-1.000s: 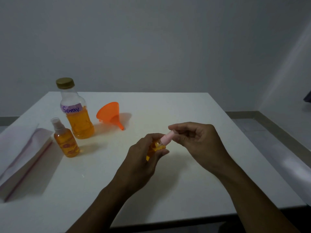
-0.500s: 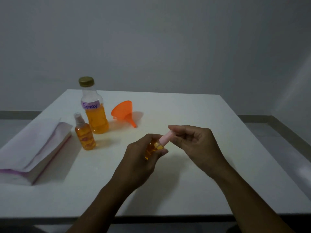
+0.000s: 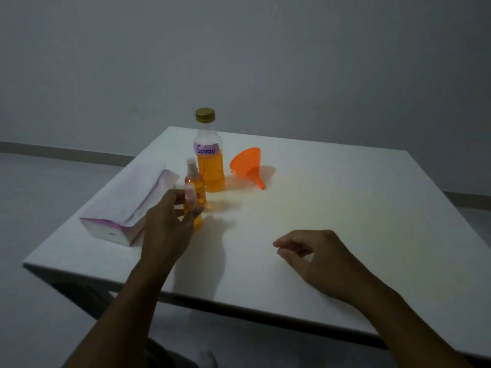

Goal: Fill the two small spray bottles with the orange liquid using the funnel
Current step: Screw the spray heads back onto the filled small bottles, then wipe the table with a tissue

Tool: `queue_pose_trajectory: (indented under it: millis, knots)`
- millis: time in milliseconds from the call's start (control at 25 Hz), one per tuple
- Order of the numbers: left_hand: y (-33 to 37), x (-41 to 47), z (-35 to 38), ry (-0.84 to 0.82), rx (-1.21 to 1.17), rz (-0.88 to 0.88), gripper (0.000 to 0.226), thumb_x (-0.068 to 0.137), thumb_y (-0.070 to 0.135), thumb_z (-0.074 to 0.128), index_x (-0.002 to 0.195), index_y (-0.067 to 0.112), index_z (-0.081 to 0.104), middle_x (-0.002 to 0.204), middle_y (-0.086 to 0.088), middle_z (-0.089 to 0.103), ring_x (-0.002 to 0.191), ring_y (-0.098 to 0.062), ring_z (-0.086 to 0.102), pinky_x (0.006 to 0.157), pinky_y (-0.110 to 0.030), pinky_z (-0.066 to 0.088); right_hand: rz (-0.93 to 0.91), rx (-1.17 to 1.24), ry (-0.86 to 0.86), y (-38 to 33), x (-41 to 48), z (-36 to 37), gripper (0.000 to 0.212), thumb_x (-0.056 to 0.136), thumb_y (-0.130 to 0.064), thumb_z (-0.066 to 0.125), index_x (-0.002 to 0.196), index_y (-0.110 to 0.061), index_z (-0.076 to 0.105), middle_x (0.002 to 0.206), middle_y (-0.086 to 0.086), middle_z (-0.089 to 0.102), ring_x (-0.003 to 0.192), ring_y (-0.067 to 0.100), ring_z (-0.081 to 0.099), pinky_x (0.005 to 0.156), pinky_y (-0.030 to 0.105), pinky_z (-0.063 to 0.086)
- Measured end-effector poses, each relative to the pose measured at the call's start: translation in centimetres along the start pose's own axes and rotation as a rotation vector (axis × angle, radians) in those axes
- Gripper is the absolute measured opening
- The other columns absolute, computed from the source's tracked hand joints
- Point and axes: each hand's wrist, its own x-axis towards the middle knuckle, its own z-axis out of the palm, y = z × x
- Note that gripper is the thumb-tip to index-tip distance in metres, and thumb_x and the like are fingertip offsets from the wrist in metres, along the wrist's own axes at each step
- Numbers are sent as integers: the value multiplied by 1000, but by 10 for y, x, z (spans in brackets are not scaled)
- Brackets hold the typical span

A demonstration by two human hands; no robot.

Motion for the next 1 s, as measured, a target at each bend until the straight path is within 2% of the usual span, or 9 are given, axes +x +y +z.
queue_pose_trajectory:
  millis: [80, 160, 240, 360, 480, 640, 800, 920, 1000]
  knots:
    - [-4, 1, 0, 10, -2, -20, 36, 85, 34, 68, 115, 15, 60, 111, 1, 66, 94, -9, 58, 66, -11, 38, -54, -104, -100, 1, -3, 20, 30, 94, -32, 65, 125, -33, 67, 122, -23, 63, 108, -12, 58, 95, 5, 42]
    - [-6, 2, 0, 3, -22, -37, 39, 84, 39, 68, 115, 17, 60, 112, 1, 67, 94, -9, 60, 67, -13, 42, -79, -205, -185, 3, -7, 33, 45, 98, -39, 57, 142, -38, 49, 142, -30, 40, 131, -13, 36, 112, 5, 22]
    - [-6, 3, -2, -24, -47, -47, 44, 83, 44, 68, 118, 20, 57, 114, 4, 65, 97, -9, 61, 73, -20, 49, -62, -236, -225, 6, -9, 37, 51, 100, -42, 52, 149, -39, 38, 148, -33, 24, 139, -15, 18, 109, 0, 6]
    - [-6, 4, -20, 113, -1, 51, 34, 92, 36, 57, 122, 18, 57, 119, 0, 64, 101, -9, 60, 83, -30, 54, -69, -231, -242, 10, -13, 42, 50, 102, -43, 46, 150, -39, 35, 155, -33, 13, 146, -12, 10, 115, 8, 7]
    - [-23, 13, -56, 207, 248, 110, 27, 96, 26, 52, 119, 15, 60, 126, -8, 59, 111, -20, 55, 91, -44, 52, -113, -280, -210, 14, -18, 53, 50, 102, -47, 38, 152, -40, 30, 157, -31, 9, 148, -10, 6, 117, 11, 7]
    - [-56, 29, -90, 57, 637, 66, 40, 89, 45, 58, 117, 17, 63, 124, -9, 62, 107, -28, 58, 83, -45, 52, -138, -261, -121, 16, -21, 61, 57, 94, -56, 32, 148, -39, 37, 156, -29, 19, 147, -8, 15, 116, 10, 12]
    - [-63, 36, -92, -37, 748, 63, 50, 83, 59, 57, 111, 19, 68, 117, -6, 66, 98, -26, 63, 77, -43, 55, -147, -260, -66, 18, -21, 64, 62, 89, -61, 26, 145, -40, 42, 155, -29, 26, 146, -10, 20, 118, 13, 19]
    - [-61, 38, -92, -73, 816, 102, 55, 82, 68, 43, 90, 22, 72, 97, -3, 71, 84, -25, 66, 71, -38, 56, -127, -267, -62, 17, -22, 64, 64, 88, -61, 25, 146, -41, 42, 154, -31, 23, 145, -12, 15, 114, 4, 11]
    - [-61, 39, -93, -64, 803, 114, 53, 84, 64, 37, 77, 23, 70, 85, 2, 69, 77, -24, 65, 66, -37, 56, -124, -273, -68, 16, -22, 64, 65, 87, -62, 24, 146, -41, 41, 154, -31, 23, 145, -13, 14, 114, 4, 10]
